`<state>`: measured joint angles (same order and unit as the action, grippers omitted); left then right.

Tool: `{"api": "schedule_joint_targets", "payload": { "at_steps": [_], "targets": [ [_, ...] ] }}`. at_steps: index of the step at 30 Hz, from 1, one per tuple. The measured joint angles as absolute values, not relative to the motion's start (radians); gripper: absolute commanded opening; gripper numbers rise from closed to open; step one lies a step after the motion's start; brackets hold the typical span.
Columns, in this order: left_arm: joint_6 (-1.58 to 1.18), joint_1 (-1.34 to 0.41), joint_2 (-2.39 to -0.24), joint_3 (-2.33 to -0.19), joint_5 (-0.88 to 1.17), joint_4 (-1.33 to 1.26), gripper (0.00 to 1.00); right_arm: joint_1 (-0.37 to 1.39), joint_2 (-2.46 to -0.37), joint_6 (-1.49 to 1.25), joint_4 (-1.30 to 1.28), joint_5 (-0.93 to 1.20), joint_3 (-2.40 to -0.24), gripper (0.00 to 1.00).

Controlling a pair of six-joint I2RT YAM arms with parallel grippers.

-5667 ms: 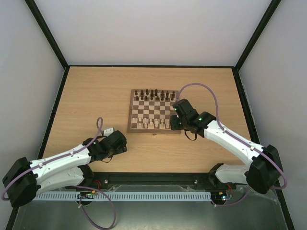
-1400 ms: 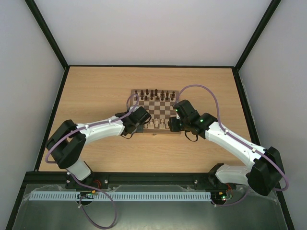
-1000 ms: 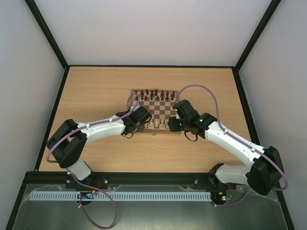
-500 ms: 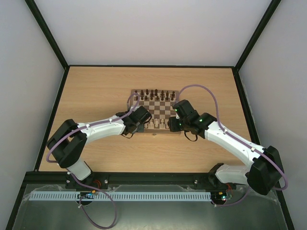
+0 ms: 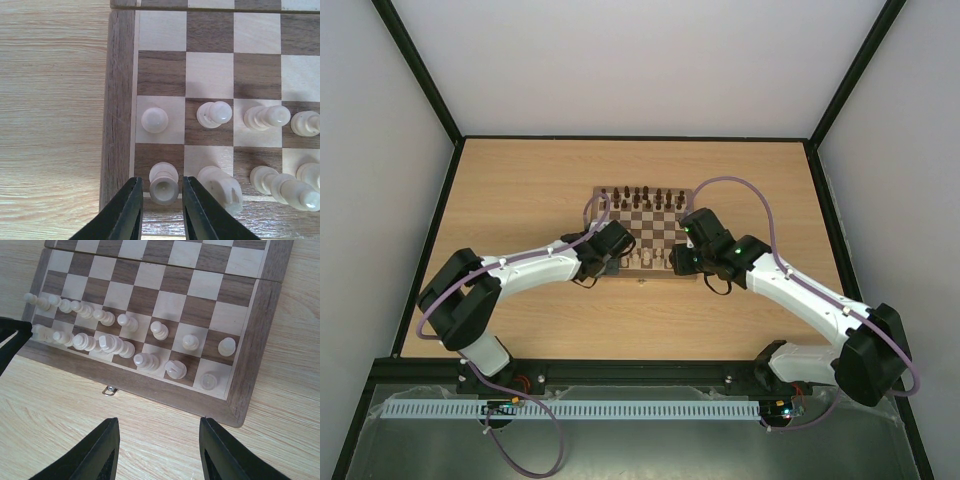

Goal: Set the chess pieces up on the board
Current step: Place the chess piece on the chessboard, then move the chess piece to the chessboard.

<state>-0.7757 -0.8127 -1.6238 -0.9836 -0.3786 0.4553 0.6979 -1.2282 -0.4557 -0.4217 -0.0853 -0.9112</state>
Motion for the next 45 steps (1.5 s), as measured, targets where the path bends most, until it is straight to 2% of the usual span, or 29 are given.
{"api": "schedule_joint_targets", "payload": {
  "at_steps": [8,13,16,19,25,35,44,45],
  "targets": [
    [-0.778,-0.812,-1.605,-0.984,-0.378,0.464,0.26,0.698,-1.232,-0.456,-0.421,-0.085,-0.911,0.46],
    [-0.786,-0.812,-1.518,-0.982,-0.379,0.493,0.36,0.698,-1.232,-0.455,-0.421,-0.086,-0.911,0.51],
    [-0.792,-0.813,-1.438,-0.981,-0.38,0.503,0.49,0.698,-1.232,-0.456,-0.421,-0.09,-0.911,0.55],
    [-0.785,-0.813,-1.344,-0.968,-0.387,0.508,0.62,0.698,-1.232,-0.457,-0.421,-0.102,-0.911,0.64],
    [-0.764,-0.814,-1.178,-0.904,-0.413,0.501,0.99,0.698,-1.226,-0.478,-0.402,-0.157,-0.906,1.0],
    [-0.742,-0.805,-1.061,-0.836,-0.509,0.427,0.99,0.698,-1.232,-0.502,-0.291,-0.197,-0.874,0.99],
    [-0.757,-0.771,-0.933,-0.671,-0.562,0.35,1.0,0.698,-1.286,-0.5,-0.174,-0.209,-0.842,0.99],
    [-0.76,-0.765,-0.924,-0.657,-0.56,0.349,0.99,0.698,-1.294,-0.499,-0.171,-0.216,-0.842,0.94]
  ]
}}
